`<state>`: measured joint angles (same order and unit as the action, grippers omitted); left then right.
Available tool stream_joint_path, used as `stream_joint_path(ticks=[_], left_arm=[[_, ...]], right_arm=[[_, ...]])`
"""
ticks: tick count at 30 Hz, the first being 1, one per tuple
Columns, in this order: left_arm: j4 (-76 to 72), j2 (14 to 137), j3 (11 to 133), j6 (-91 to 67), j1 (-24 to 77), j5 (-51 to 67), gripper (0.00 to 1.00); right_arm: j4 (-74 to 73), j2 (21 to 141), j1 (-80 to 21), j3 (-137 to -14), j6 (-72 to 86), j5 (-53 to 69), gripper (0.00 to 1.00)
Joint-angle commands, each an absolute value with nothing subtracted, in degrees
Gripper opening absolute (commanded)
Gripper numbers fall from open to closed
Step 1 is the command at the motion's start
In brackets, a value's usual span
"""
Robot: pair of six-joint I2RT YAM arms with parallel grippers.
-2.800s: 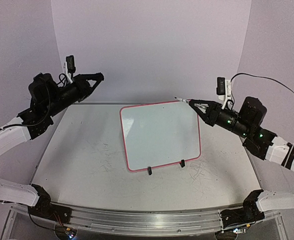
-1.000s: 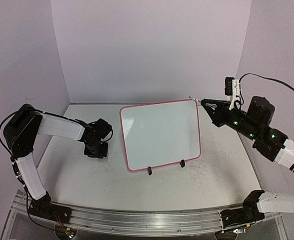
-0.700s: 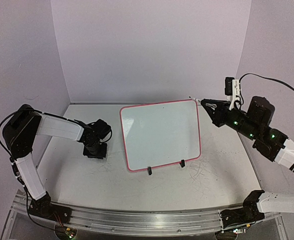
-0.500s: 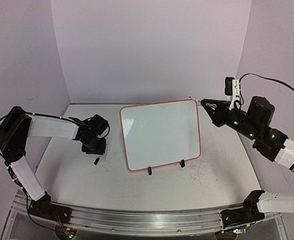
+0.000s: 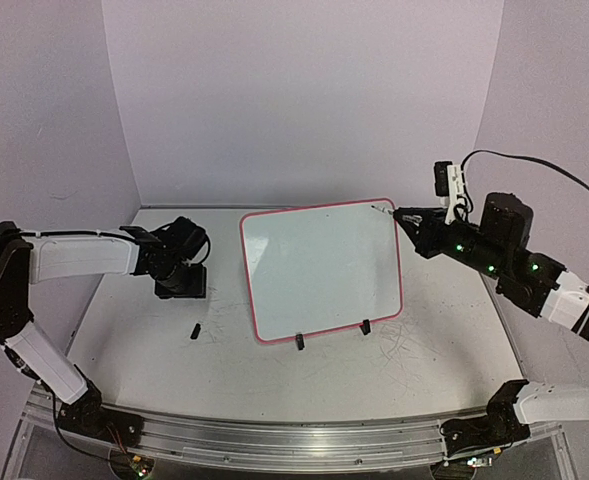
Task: Write a sentence on the whiteboard
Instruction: Hold the whiteboard at the center of the board.
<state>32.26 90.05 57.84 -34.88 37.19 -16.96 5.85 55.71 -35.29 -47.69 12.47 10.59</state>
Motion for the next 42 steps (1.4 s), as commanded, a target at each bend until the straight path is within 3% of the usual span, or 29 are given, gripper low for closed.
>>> stream_joint_path(ticks=[1,9,14,20,28,33,42], left_arm=[[33.4,85.0,60.8,-38.2,37.0,-18.0,0.64],[32.3,83.7,63.5,-40.0,36.9,-18.5,0.77],[25.4,80.9,58.8,-38.3,36.9,-16.2,0.85],[20.1,76.3,56.2,-33.8,36.3,-13.7,0.89],[8.5,74.6,52.1,-30.8,33.7,1.1,0.87],[-7.5,71.2,43.2,-34.3,29.0,16.2,0.86],[-8.8,73.4,45.1,-29.3,28.6,27.1,0.88]], right_arm=[[4.0,56.1,-35.2,-51.4,13.1,10.5,0.00],[-4.1,55.2,-35.2,-53.0,10.0,7.7,0.00],[-3.9,55.0,-35.2,-51.4,7.7,6.7,0.03],[-2.2,55.0,-35.2,-51.5,10.4,3.2,0.00],[-5.4,54.2,-35.2,-53.1,17.5,0.0,0.00],[-7.4,54.6,-35.3,-54.4,15.8,1.8,0.00],[-6.7,59.5,-36.5,-57.6,11.0,6.4,0.00]])
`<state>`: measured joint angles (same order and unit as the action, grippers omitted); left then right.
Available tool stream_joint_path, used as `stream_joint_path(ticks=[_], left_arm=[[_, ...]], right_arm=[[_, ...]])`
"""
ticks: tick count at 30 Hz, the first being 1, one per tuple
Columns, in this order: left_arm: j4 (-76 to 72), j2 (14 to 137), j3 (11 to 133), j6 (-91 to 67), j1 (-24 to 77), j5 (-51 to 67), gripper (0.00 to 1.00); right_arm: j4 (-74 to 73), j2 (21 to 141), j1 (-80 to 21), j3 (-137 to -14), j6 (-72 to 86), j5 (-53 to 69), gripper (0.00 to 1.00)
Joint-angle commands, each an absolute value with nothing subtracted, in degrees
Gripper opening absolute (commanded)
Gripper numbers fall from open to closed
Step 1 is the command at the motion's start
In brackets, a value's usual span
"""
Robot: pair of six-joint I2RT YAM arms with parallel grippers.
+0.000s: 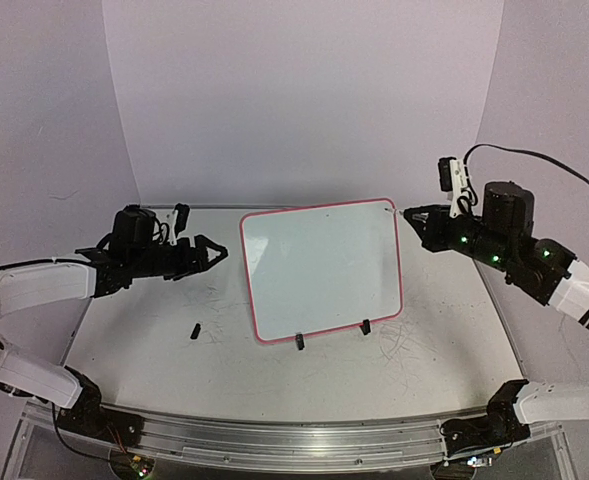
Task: Write a sentence on the whiteboard
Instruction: Hold the whiteboard at the center of the board.
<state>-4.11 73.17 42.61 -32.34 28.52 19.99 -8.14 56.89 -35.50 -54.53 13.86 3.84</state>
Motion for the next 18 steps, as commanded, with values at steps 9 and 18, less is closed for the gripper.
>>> stream_joint_path(ticks=[9,18], left_arm=[[-8.6,78.0,51.6,-24.5,28.5,25.9,0.87],[-9.3,86.8,57.7,-22.3,28.2,31.1,0.82]], right_arm=[[-1.8,64.6,-37.4,-59.3,10.0,9.5,0.00],[1.0,69.1,-40.4,-62.1,9.1,11.2,0.00]])
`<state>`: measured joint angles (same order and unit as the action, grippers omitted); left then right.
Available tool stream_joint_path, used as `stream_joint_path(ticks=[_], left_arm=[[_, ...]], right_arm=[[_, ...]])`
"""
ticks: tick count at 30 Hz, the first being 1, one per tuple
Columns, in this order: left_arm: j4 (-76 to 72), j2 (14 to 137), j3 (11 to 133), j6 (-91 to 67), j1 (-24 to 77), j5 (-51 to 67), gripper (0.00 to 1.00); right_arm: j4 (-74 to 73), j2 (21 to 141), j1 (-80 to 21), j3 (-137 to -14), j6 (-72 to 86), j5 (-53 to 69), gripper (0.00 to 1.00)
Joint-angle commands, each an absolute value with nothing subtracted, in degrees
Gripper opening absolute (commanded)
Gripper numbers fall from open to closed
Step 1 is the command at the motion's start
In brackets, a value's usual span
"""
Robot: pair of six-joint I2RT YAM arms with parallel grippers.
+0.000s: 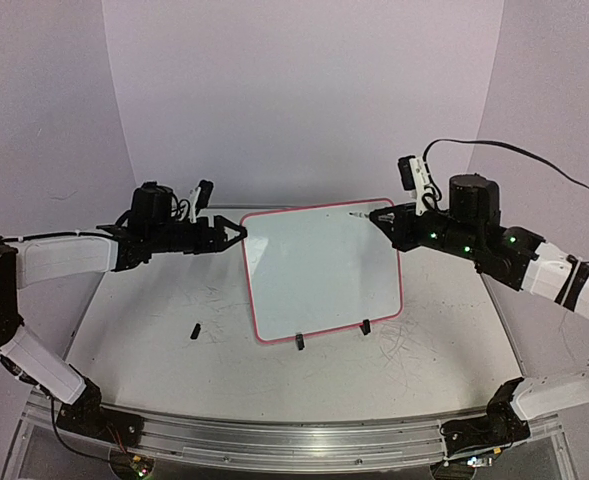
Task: Write a sentence on the whiteboard
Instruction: Hold the whiteboard at the center of the board.
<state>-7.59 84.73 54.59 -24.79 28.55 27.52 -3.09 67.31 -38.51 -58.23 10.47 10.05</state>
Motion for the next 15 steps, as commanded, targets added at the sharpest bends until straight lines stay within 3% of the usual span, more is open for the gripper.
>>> stream_joint_path(ticks=[1,15], left_arm=[[-9.5,86.5,57.4,-22.2,28.1,31.3,0.82],[-17.7,86.6,53.7,-25.5,28.2,33.5,0.74]], right_arm=[[1.1,69.2,-40.8,-62.4,9.0,10.9,0.00],[4.3,72.1,-44.5,-62.6,8.9,9.8,0.00]])
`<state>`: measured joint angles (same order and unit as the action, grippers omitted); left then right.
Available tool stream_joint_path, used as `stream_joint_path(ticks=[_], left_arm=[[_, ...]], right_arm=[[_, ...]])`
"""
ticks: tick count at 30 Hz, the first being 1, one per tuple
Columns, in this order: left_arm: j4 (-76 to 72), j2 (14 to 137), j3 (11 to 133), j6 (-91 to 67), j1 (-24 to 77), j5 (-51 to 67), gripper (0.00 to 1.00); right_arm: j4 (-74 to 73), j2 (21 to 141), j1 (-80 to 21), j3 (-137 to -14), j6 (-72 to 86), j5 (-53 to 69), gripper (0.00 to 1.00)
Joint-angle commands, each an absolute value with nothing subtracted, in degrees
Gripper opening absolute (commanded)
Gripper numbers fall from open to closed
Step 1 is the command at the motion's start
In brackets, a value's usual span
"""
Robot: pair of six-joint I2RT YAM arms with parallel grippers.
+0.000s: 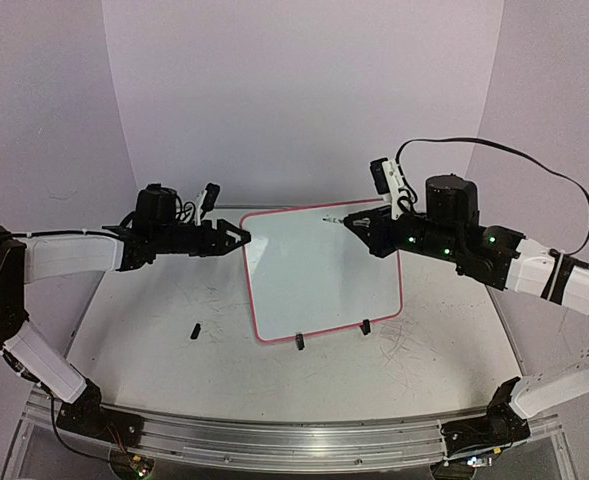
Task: Write a sentence on the whiteboard
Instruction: Hold the whiteboard at the center of the board.
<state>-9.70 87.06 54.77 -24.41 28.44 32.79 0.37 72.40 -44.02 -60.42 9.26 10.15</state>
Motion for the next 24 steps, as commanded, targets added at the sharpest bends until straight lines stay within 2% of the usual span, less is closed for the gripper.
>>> stream_joint_path(ticks=[1,10,18,24], left_arm=[[-18.6,86.8,53.6,-25.3,28.1,33.4,0.73],[-20.3,87.5,52.8,-20.8,28.2,36.2,0.67],[-21.8,89.2,53.2,-21.9,28.4,39.5,0.50],[-22.8,89.3,51.7,-22.1,28.8,39.7,0.49]], right_arm=[[4.3,72.0,-44.5,-62.6,8.8,9.8,0.00],[4.0,71.2,-44.9,-62.4,7.5,9.1,0.00],[3.5,75.0,-51.1,-64.4,3.9,5.1,0.00],[3.4,80.5,-55.2,-66.7,1.7,4.2,0.00]])
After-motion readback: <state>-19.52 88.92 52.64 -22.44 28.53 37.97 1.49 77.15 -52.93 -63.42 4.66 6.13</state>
